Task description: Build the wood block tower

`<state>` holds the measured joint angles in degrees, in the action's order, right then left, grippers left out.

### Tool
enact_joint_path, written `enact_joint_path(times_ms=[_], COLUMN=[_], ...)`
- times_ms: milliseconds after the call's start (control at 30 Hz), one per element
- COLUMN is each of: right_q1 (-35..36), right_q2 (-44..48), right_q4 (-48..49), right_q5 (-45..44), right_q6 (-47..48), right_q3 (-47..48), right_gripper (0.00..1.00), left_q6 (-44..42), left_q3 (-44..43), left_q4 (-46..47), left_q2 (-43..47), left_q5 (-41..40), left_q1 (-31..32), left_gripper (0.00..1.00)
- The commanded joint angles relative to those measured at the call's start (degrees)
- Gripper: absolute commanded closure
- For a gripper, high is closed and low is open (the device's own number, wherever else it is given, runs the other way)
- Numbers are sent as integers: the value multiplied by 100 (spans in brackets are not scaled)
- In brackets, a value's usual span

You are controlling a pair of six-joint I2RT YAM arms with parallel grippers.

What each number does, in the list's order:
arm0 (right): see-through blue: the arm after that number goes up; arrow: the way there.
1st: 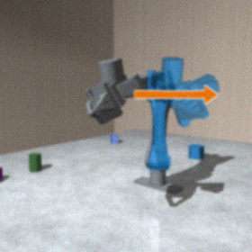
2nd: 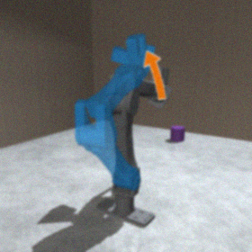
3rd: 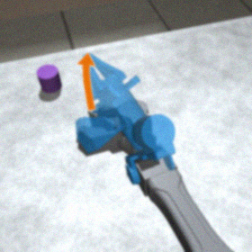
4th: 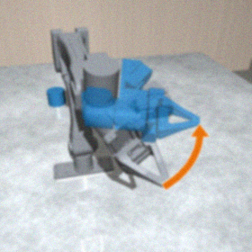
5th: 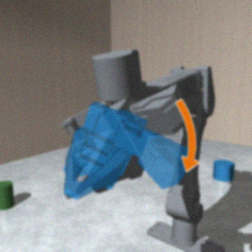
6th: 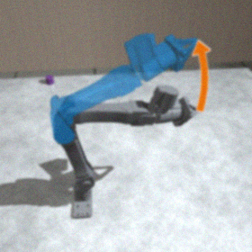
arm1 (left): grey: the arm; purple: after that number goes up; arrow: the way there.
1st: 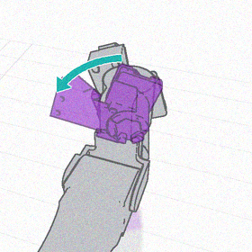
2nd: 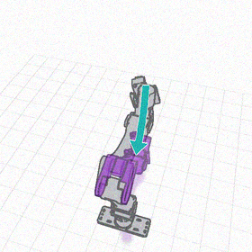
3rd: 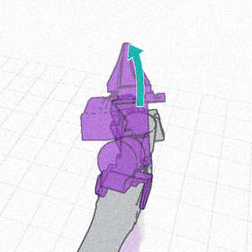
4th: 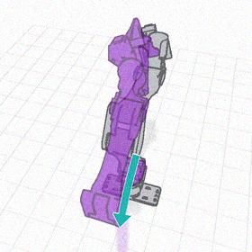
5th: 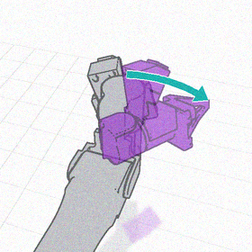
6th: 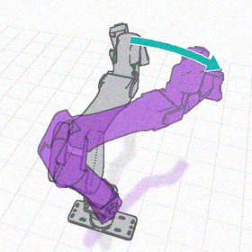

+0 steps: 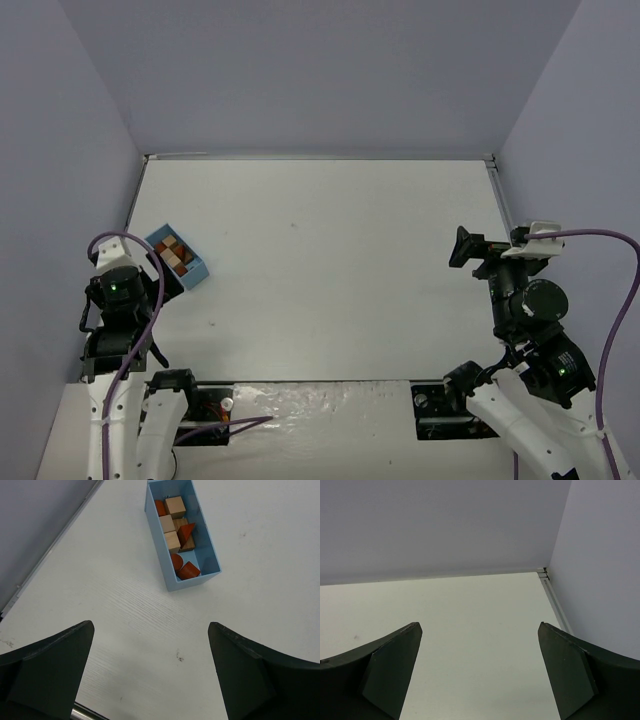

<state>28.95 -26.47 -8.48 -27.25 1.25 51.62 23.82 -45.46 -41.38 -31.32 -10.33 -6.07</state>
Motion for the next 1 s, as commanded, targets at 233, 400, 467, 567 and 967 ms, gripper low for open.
enact_joint_path(times_ms=[233,400,467,567,967], right_q1=[58,58,58,67,67], right_q2=[27,29,14,1,-201], right_q4=[356,356,356,347,329], right_q5=[8,99,115,141,396], right_q6=[-125,-125,-125,-125,-125], right_q3=[-105,-167,-178,-178,-161], right_gripper=[0,0,0,0,0], left_q6=[442,727,863,1045,1344], left_q3=[-114,-178,-235,-271,-561], left_q4=[202,281,388,596,1720], left_q2=[-593,-1057,-1415,-1833,-3539], left_q5=[-89,-231,-224,-250,-233], left_q1=[9,9,5,0,-106], left_gripper=[3,4,4,5,11])
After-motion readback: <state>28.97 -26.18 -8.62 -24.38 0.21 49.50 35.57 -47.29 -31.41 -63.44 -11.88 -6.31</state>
